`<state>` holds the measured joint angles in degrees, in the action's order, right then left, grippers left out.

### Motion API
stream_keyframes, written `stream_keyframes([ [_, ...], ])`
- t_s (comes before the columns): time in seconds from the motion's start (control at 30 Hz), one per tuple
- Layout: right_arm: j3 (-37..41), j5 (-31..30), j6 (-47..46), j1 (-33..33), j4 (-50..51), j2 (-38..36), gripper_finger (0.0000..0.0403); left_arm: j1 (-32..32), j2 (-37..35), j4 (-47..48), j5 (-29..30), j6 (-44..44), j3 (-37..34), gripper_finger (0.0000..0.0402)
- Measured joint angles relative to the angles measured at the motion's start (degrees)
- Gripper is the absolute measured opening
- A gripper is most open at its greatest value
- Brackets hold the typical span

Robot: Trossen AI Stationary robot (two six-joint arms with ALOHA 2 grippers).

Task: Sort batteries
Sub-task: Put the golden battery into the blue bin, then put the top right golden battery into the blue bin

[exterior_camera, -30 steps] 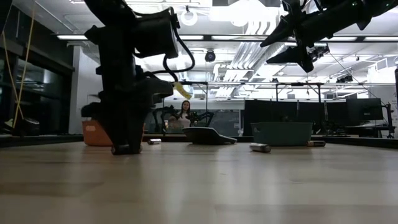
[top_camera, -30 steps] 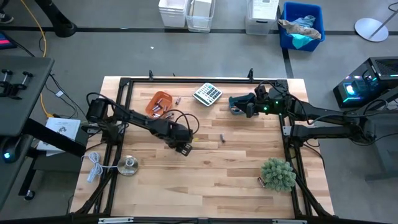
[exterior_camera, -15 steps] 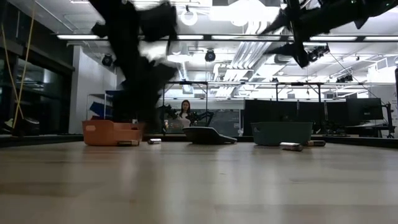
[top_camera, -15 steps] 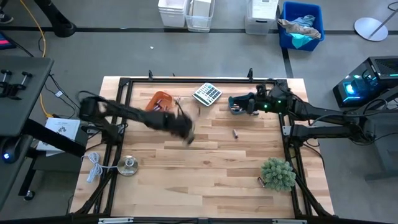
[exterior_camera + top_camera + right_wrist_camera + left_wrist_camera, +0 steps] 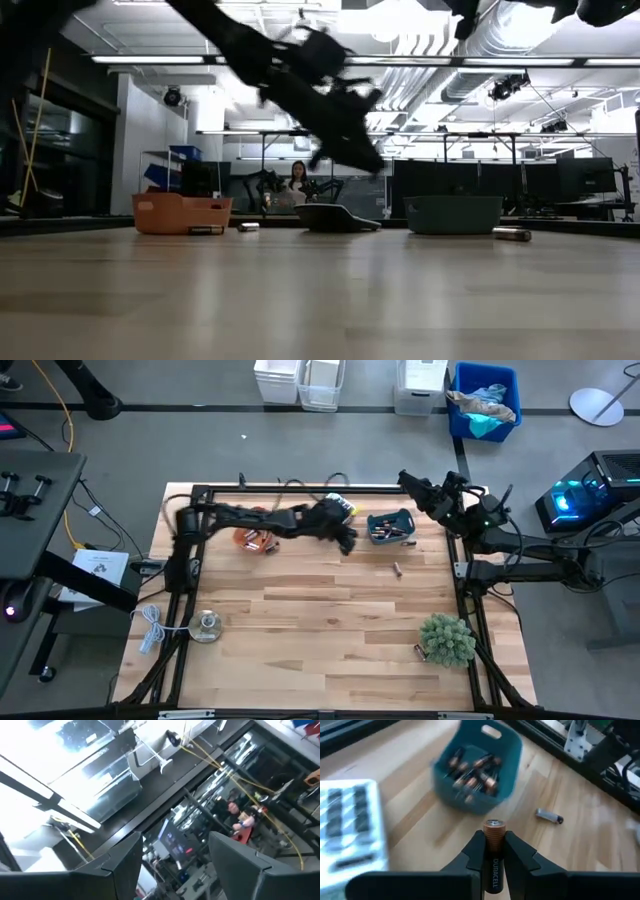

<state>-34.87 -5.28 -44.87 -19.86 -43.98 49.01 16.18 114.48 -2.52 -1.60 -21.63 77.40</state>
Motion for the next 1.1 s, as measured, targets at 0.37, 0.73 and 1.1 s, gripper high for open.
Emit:
stream_keyframes([
  [0.37,0.0,-3.7,2.0,0.0,1.6,0.1,0.0222,0.4,18.8,0.6,0.8,10.7,29.0,0.009],
  [0.73,0.0,-2.4,2.9,0.0,1.7,0.0,0.0222,3.1,14.5,30.4,0.3,16.6,35.6,0.024],
  [1.1,0.0,1.5,4.4,0.0,4.5,0.0,0.0222,6.4,-14.3,26.3,3.6,10.4,-5.7,0.0245],
])
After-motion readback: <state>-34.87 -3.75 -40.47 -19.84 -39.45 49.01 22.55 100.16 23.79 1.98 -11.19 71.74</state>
